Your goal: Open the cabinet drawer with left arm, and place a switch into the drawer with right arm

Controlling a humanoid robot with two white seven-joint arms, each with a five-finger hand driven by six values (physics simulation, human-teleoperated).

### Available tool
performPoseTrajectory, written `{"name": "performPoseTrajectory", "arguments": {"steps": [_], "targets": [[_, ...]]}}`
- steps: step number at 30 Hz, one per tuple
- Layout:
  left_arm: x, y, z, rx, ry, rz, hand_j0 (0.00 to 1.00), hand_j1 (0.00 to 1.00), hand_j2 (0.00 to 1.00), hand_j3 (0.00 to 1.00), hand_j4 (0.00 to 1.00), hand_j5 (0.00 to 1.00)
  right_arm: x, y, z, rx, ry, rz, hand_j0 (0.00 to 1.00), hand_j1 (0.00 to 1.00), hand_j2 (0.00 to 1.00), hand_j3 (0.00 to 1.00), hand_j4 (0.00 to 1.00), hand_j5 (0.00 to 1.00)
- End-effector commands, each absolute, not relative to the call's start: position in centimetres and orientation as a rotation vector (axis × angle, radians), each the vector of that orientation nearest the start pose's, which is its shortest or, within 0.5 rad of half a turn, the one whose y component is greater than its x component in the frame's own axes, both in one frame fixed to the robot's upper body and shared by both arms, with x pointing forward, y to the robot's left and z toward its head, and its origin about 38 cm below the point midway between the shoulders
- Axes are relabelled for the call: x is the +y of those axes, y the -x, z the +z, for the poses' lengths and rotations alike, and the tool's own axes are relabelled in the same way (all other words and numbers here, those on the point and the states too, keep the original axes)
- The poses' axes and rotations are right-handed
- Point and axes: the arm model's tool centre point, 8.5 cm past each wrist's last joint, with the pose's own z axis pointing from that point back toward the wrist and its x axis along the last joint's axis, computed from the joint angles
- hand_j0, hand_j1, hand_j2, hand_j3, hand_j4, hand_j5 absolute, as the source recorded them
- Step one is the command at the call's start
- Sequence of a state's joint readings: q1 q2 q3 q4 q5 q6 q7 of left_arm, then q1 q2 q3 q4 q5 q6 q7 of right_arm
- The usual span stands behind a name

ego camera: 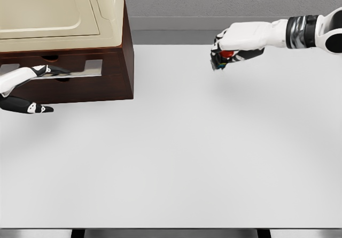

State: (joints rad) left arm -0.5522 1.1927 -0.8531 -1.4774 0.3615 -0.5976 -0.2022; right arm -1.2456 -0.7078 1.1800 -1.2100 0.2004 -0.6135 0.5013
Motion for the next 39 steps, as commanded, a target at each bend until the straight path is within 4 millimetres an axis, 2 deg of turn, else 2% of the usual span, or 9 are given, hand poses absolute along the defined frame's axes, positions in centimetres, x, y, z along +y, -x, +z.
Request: {"name": "performPoseTrajectory", "arguments": {"steps": [1, 11, 33, 39], "targets": [[40.2, -38.3, 22.6, -1.617, -0.105, -1.367, 0.83, 0.83, 0.83, 0.83, 0.83, 0.83, -22.4, -50.3, 30.5, 1.877, -0.494, -2.983, 0.45, 0.45, 0.45, 0.45, 0.45, 0.45], [40.1, -38.2, 22.5, -1.61, -0.091, -1.368, 0.8, 0.8, 0.8, 0.8, 0.8, 0.8, -22.1, -49.7, 30.9, 1.872, -0.485, -2.958, 0.45, 0.45, 0.45, 0.45, 0.45, 0.45], [39.4, -37.5, 22.3, -1.619, -0.05, -1.371, 0.8, 0.8, 0.8, 0.8, 0.8, 0.8, -22.2, -49.9, 31.3, 1.895, -0.497, -2.944, 0.46, 0.46, 0.46, 0.46, 0.46, 0.46], [39.5, -37.3, 21.9, -1.614, -0.044, -1.367, 0.8, 0.8, 0.8, 0.8, 0.8, 0.8, -22.2, -50.0, 32.2, 1.917, -0.517, -2.923, 0.46, 0.46, 0.46, 0.46, 0.46, 0.46]]}}
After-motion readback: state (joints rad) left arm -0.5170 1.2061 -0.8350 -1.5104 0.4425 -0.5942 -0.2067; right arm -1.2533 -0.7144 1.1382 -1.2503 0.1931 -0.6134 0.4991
